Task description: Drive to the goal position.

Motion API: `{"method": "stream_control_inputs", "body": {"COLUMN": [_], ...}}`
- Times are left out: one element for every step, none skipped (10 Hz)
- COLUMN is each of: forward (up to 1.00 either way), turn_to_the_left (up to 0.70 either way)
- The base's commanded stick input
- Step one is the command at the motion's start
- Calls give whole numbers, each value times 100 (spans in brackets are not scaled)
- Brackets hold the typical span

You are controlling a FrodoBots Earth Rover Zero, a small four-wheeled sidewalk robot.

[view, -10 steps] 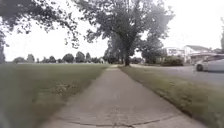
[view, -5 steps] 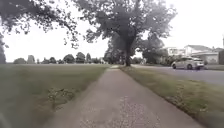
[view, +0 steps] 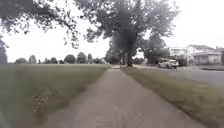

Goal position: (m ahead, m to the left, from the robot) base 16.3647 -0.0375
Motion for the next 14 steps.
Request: {"method": "stream_control_inputs", "body": {"forward": [70,70,70,70,70,70,70,70,70,70,70,70,70,70], "turn_to_the_left": [0,0,0,0,0,0,0,0,0,0,0,0,0,-4]}}
